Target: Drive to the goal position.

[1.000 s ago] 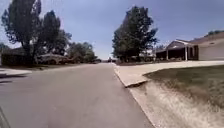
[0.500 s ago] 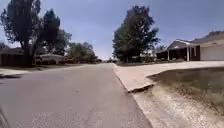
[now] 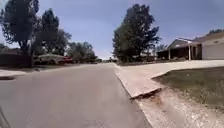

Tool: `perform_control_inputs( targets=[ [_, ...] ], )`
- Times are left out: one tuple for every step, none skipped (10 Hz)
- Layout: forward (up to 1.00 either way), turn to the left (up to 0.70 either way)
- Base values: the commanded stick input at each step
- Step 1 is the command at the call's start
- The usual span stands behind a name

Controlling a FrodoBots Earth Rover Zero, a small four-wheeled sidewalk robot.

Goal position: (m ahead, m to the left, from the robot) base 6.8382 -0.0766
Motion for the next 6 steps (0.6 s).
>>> perform_control_inputs(
  targets=[
    [0.70,0.00],
    [0.70,0.00],
    [0.70,0.00],
    [0.70,0.00],
    [0.70,0.00],
    [0.70,0.00]
  ],
)
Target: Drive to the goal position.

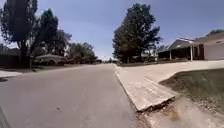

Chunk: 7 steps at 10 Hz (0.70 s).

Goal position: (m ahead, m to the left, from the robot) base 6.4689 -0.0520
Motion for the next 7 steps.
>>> perform_control_inputs(
  targets=[
    [0.70,0.00],
    [0.70,0.00],
    [0.70,0.00],
    [0.70,0.00],
    [0.70,0.00],
    [0.70,0.00],
    [0.70,0.00]
  ],
)
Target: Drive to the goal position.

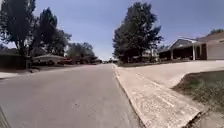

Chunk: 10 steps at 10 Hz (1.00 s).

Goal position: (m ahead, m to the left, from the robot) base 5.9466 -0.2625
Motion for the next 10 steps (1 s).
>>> perform_control_inputs(
  targets=[
    [0.70,0.00],
    [0.70,0.00],
    [0.70,0.00],
    [0.70,0.00],
    [0.70,0.00],
    [0.70,0.00],
    [0.70,0.00],
    [0.70,0.00],
    [0.70,0.00],
    [0.70,0.00]
  ],
)
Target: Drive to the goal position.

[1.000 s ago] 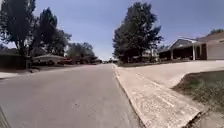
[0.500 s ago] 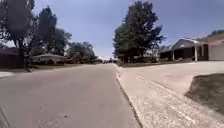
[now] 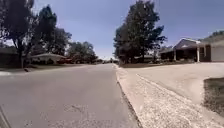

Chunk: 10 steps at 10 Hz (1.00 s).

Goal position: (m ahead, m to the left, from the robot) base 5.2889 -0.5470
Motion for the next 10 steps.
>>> perform_control_inputs(
  targets=[
    [0.70,0.00],
    [0.70,0.00],
    [0.70,0.00],
    [0.70,0.14],
    [0.70,0.34],
    [0.70,0.00],
    [0.70,0.00],
    [0.70,0.00],
    [0.70,0.00],
    [0.70,0.00]
  ],
)
